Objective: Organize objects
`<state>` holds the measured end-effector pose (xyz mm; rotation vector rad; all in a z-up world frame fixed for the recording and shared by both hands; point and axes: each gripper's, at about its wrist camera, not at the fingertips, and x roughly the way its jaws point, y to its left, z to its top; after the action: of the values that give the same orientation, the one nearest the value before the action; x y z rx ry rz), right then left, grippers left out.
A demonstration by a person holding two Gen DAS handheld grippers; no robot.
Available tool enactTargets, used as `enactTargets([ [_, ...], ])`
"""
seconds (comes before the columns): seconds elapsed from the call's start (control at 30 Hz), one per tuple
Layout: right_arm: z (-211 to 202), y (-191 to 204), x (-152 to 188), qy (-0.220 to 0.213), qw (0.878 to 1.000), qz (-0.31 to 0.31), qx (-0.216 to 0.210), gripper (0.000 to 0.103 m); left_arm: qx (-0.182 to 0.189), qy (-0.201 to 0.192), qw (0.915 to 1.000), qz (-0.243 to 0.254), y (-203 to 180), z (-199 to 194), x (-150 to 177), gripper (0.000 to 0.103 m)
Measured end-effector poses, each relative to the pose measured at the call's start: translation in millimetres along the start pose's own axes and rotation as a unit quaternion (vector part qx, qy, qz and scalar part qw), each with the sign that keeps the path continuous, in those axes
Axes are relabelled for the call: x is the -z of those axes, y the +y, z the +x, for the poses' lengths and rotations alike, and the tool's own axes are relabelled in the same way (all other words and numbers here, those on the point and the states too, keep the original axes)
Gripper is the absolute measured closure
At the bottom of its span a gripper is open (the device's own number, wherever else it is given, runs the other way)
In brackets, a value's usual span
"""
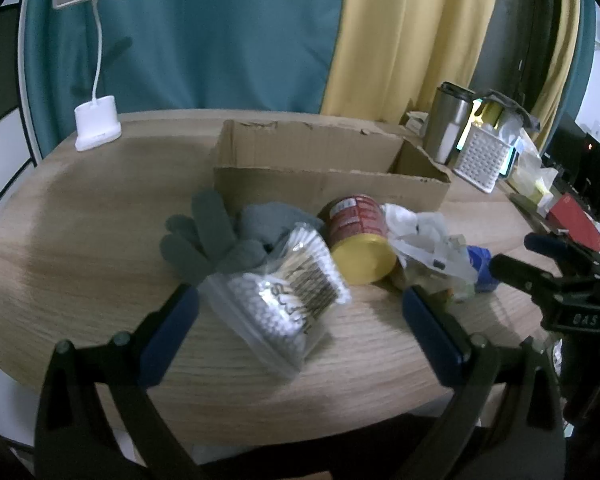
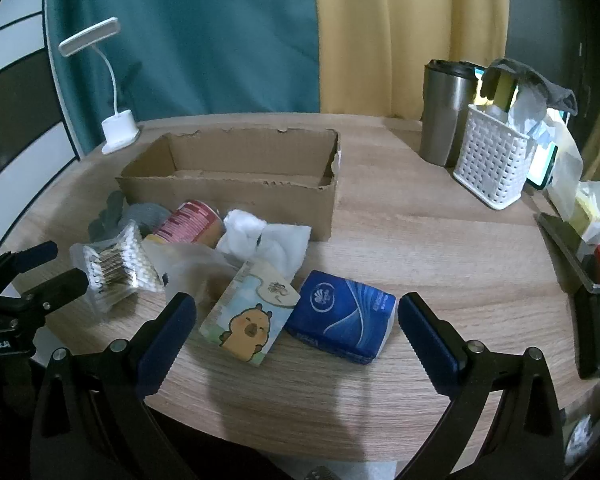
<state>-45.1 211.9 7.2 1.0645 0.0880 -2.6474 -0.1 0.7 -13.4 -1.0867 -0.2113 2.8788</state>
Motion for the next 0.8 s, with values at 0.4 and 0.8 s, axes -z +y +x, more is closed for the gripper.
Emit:
enactTargets([
  [0.4, 3.2, 0.4, -0.3, 0.005, 1.0, 0.001, -0.003, 0.0, 0.0, 0.003, 1.0, 0.001, -0.3, 1.7, 0.2, 0.001],
  [0.8, 2.5, 1.7, 0.0, 0.004, 1.0, -0.001, -0.002, 0.0, -0.001, -0.002, 1.0, 0.001, -1.9, 2.0, 0.3, 0.001],
])
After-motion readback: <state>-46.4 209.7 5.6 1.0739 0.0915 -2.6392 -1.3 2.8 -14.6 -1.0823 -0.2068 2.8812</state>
